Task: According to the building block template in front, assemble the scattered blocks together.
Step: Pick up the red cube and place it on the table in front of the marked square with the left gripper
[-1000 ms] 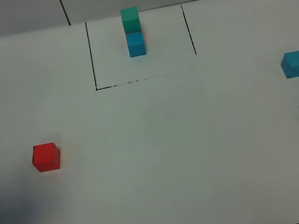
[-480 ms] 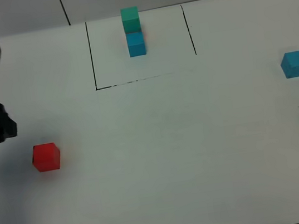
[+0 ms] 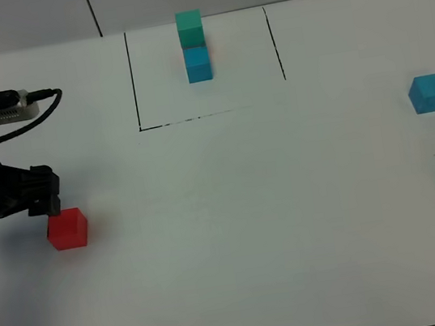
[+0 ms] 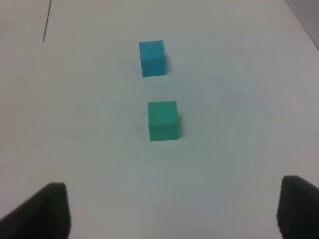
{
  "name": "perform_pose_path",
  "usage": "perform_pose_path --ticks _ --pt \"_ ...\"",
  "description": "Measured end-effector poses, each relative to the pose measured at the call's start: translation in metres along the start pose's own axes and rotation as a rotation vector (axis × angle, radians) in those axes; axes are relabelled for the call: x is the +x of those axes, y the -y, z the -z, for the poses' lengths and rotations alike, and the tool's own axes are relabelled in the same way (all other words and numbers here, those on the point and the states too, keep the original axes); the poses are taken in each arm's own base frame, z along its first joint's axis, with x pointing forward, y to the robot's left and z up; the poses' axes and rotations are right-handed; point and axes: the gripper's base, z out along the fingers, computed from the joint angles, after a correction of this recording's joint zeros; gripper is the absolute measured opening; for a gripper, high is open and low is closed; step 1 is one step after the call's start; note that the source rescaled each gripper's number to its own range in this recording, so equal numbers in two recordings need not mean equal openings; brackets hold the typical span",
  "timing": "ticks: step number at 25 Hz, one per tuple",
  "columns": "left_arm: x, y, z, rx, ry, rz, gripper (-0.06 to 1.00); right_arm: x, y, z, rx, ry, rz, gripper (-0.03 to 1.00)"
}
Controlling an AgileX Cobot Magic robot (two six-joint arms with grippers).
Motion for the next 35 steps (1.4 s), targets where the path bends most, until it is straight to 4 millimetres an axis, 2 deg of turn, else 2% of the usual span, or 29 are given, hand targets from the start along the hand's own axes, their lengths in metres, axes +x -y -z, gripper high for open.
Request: perform_pose_path --ticks 11,16,22,24,26,28,29,35 --pt "-0.004 0.009 -0.028 -0.010 -0.049 0.000 0.95 0.000 0.000 0.000 0.000 0.000 -0.001 0.69" --pt "-0.007 0.020 -0.050 -0.016 -0.061 -0.052 0.95 0.000 0.000 0.000 0.000 0.000 -0.001 0.69" --pt "-0.007 0.021 -0.081 -0.022 -0.107 -0.031 0.92 0.000 0.000 0.000 0.000 0.000 -0.001 0.69" --pt "-0.007 0.021 -0.089 -0.023 -0.116 -0.023 0.80 0.000 0.000 0.000 0.000 0.000 -0.001 0.69" --pt "-0.007 0.021 -0.092 -0.023 -0.115 -0.010 0.59 0.000 0.000 0.000 0.000 0.000 -0.001 0.69" --pt "-0.008 0.022 -0.092 -0.021 -0.102 -0.002 0.26 0.000 0.000 0.000 0.000 0.000 -0.001 0.69" --pt "-0.008 0.022 -0.092 -0.020 -0.097 -0.001 0.00 0.000 0.000 0.000 0.000 0.000 -0.001 0.69" --pt "-0.013 0.022 -0.089 -0.016 -0.090 -0.066 0.01 0.000 0.000 0.000 0.000 0.000 -0.001 0.69"
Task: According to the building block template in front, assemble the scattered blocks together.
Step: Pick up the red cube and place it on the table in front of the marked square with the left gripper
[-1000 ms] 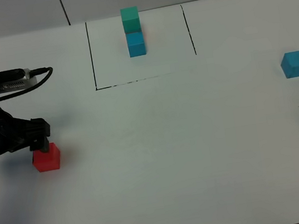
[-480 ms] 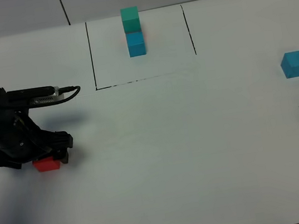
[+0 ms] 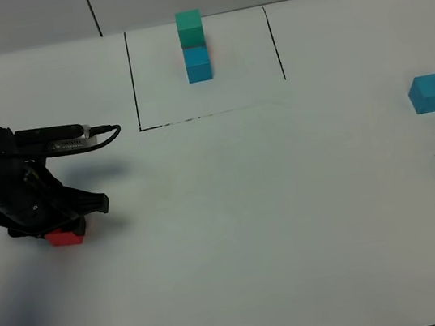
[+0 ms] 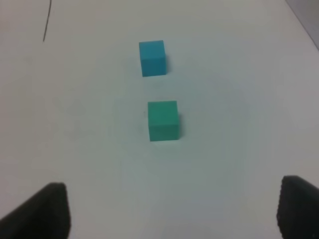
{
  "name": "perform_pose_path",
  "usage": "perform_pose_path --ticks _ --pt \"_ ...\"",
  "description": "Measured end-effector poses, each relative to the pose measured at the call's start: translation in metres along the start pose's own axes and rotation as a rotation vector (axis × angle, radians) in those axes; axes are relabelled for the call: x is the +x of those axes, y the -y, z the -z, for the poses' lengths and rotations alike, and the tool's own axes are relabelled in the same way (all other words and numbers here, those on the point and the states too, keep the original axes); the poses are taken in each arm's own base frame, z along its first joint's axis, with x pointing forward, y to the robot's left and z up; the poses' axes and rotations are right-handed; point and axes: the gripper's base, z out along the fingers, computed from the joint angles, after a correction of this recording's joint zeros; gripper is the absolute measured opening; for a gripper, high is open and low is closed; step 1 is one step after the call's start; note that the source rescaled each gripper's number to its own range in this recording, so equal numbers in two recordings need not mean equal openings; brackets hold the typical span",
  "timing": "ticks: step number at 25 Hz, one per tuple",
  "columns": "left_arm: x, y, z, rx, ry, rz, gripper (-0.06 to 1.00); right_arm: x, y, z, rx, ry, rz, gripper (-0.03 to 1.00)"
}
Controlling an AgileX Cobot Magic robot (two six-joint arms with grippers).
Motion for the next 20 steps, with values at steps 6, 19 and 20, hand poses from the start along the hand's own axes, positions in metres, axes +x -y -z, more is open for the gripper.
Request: perform_pose_path --ticks 6,19,20 --pt "-0.013 0.019 0.015 0.003 -0.009 -0.273 0.01 0.000 0.000 0.000 0.000 0.000 0.000 0.70" --pt "-0.049 0.114 0.054 0.026 0.073 -0.811 0.01 0.000 0.000 0.000 0.000 0.000 -0.002 0.70" --pt "-0.051 0.122 0.055 0.028 0.074 -0.843 0.01 0.000 0.000 0.000 0.000 0.000 -0.002 0.70"
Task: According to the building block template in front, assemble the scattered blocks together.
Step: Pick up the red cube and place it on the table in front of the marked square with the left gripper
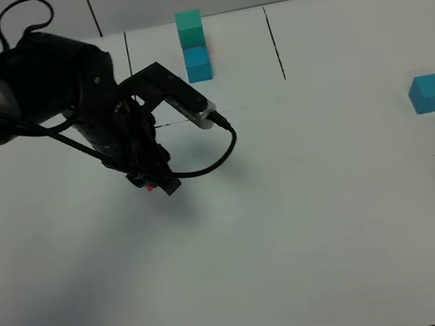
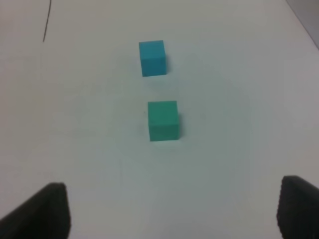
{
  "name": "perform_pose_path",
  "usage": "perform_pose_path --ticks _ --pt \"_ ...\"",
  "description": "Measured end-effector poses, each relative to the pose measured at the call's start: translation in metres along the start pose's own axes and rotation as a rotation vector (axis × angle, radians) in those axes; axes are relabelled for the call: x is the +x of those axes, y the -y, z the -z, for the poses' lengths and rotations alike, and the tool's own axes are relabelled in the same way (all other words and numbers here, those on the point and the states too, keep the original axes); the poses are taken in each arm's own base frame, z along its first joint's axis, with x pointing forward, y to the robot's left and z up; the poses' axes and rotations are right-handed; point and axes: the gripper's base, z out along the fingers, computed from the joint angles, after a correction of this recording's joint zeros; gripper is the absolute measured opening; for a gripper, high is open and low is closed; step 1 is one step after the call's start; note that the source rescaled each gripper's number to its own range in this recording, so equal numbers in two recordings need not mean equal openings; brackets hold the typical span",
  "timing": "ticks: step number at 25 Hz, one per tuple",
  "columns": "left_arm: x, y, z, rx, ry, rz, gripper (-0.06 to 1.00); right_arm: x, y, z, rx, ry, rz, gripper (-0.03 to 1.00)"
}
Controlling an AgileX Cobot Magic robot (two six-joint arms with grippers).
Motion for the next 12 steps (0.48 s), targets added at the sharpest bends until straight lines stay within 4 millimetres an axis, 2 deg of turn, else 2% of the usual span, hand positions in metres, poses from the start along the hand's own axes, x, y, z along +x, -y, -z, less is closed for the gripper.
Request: perform_pose_path --ticks 12 --pt "-0.068 0.039 -0.020 0.023 0.000 -0.314 0.01 0.000 0.000 0.000 0.000 0.000 -0.001 0.70"
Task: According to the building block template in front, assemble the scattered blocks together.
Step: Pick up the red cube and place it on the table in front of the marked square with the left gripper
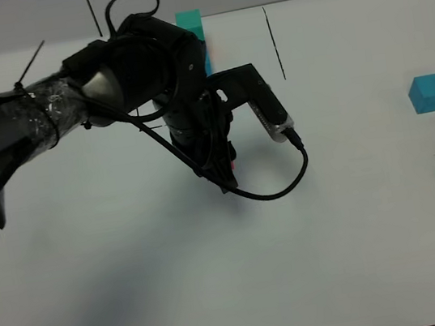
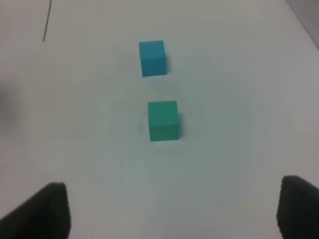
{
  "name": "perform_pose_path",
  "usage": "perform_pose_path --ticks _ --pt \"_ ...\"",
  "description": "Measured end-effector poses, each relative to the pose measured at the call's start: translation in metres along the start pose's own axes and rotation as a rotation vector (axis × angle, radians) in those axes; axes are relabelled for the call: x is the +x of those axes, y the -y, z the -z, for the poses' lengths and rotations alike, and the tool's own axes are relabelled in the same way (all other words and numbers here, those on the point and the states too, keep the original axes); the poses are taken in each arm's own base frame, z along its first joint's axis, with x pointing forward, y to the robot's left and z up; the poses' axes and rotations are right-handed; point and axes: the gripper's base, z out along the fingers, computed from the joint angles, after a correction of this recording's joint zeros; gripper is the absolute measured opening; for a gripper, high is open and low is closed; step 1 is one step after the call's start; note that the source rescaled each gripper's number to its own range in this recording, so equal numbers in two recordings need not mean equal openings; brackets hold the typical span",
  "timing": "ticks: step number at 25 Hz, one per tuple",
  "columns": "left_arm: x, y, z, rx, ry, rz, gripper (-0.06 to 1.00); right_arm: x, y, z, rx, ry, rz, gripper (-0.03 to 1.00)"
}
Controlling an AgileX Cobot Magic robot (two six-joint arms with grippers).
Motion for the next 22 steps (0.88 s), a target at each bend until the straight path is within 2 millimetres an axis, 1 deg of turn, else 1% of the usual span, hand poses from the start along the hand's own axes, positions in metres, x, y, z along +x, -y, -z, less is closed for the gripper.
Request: perform_pose_path --ticks 3,9,14,19,22 --pt "-0.013 0.002 -0.006 0.000 0.006 -0.058 0.01 0.000 0.000 0.000 0.000 0.000 -0.001 0.70" --pt "-0.026 0.000 -0.021 -0.008 0.018 -0.129 0.01 0.000 0.000 0.000 0.000 0.000 -0.003 0.70" --pt "-0.026 0.001 -0.033 0.002 0.003 -0.187 0.01 0.000 0.000 0.000 0.000 0.000 -0.003 0.70" --pt "-0.027 0.002 -0.039 0.004 0.001 -0.203 0.01 0.000 0.000 0.000 0.000 0.000 -0.003 0.70" --pt "-0.026 0.003 -0.048 0.016 -0.014 -0.206 0.01 0.000 0.000 0.000 0.000 0.000 -0.003 0.70"
